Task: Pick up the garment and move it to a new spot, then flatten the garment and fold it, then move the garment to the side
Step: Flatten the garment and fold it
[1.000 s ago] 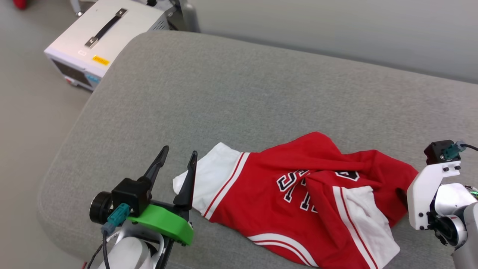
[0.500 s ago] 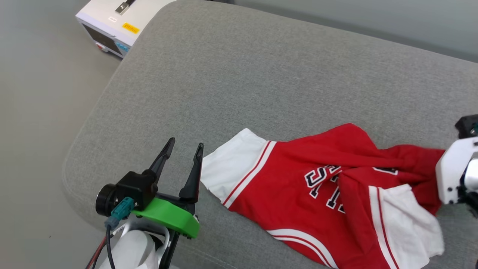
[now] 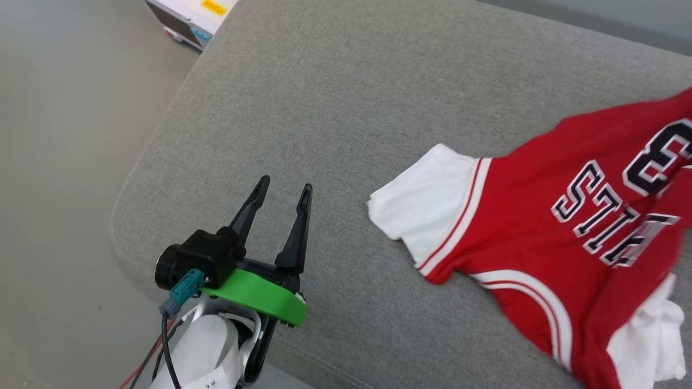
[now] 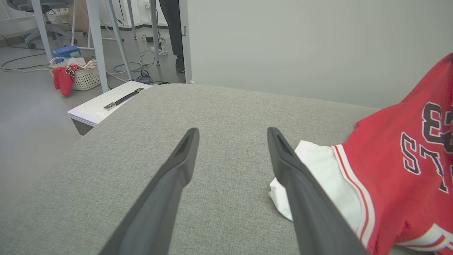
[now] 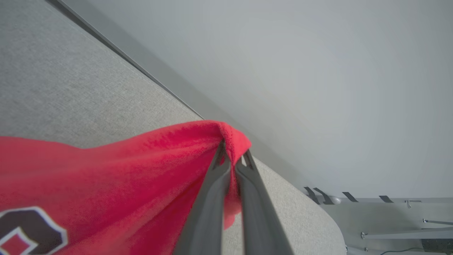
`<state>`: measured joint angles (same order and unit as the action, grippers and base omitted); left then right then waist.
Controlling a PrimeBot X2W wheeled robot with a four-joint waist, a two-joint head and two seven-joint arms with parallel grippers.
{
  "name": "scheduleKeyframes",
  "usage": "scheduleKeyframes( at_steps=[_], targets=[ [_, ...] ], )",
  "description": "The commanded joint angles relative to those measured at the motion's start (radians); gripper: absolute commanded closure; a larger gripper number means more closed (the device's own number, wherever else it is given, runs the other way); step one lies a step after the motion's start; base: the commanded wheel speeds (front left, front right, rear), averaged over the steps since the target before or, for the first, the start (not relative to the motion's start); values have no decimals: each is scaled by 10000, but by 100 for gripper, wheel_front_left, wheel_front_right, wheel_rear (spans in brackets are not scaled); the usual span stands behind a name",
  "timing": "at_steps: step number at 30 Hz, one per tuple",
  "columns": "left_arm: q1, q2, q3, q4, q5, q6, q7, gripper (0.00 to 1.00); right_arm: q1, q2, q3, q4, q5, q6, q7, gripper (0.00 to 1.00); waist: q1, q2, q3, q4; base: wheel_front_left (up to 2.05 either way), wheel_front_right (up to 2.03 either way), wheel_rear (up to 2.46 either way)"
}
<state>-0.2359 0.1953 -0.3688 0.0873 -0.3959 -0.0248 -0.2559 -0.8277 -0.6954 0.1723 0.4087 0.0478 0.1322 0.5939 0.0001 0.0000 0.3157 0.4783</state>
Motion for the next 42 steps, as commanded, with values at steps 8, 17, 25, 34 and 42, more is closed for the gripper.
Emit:
scheduleKeyframes(
  at_steps=[8,17,25,34,42],
  targets=[
    [-201,-411,392,163,366,-327,-58,0,-1626,418,833,2183,-445,-15,-1307,0,-1,0,321,320,0,0,0],
    [-76,-353,785,465,613,-507,-58,0,-1261,1393,347,3341,-121,-15,-3330,0,-1,0,-525,-463,0,0,0],
    [209,-168,950,770,533,-597,-58,0,-157,2221,-51,3006,1027,-15,-5145,0,-1,0,-1554,-1466,0,0,0],
    [775,81,1073,965,312,-532,10,0,2123,2691,-292,1310,2283,-15,-6503,0,-1,0,-2525,-2461,0,0,0],
    [1171,267,1191,888,64,-504,88,0,4677,3447,-1310,-928,2604,-15,-6912,0,-1,0,-2994,-3081,0,0,0]
  ],
)
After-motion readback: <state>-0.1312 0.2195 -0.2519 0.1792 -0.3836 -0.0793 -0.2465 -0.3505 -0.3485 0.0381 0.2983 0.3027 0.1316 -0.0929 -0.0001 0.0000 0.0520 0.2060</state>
